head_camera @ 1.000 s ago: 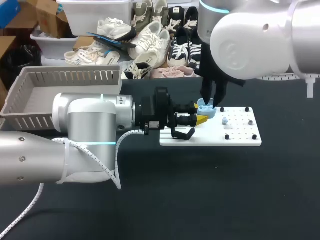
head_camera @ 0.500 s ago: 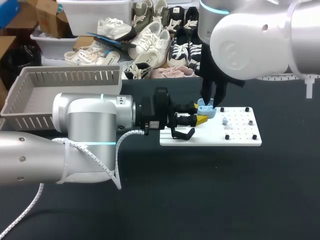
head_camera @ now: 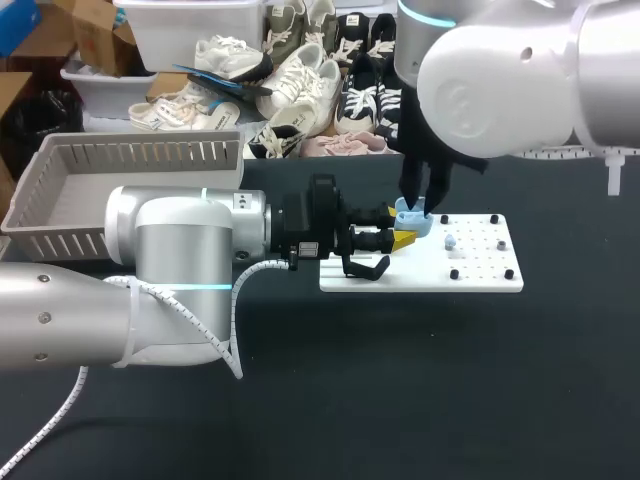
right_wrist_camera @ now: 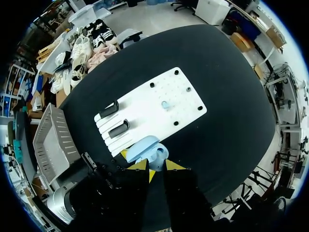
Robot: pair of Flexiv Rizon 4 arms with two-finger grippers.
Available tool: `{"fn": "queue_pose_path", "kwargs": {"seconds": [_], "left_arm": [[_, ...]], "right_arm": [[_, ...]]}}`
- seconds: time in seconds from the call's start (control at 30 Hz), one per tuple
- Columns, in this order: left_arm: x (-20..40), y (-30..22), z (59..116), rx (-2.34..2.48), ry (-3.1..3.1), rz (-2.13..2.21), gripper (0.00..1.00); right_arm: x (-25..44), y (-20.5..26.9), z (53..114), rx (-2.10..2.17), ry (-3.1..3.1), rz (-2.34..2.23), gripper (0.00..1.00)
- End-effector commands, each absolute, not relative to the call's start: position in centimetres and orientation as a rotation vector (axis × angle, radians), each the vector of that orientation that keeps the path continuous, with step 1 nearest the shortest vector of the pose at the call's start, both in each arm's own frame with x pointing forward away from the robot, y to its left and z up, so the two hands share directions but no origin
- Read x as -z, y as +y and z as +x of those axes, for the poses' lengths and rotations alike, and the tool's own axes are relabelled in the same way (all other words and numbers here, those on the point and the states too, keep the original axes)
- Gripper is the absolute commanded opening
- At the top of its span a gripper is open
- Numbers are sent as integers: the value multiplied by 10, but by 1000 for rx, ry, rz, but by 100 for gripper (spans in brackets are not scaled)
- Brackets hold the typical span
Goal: Pick up each earbud case from the left stands, insert the matching earbuds, close the lid, and place the case in the box.
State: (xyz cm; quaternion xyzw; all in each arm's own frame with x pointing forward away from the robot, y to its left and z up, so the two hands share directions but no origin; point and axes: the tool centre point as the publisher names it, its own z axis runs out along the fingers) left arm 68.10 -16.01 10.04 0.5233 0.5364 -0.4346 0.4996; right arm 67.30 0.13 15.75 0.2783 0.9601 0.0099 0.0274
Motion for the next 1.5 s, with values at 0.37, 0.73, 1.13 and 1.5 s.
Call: {"fn": "queue_pose_path", "kwargs": {"seconds": [0.37, 0.73, 1.13, 1.5], "left_arm": [[-99, -160, 681, 1050, 1294, 1262, 0], [-99, -160, 681, 1050, 1294, 1262, 0], [-99, -160, 681, 1050, 1294, 1262, 0], [-99, -160, 681, 1050, 1294, 1262, 0]], "right_arm": [[-157, -1, 671, -31, 2967, 874, 0], [-153, 2, 668, -41, 2976, 873, 0], [-156, -4, 667, -38, 2965, 896, 0], [-154, -4, 669, -41, 2965, 903, 0]]}}
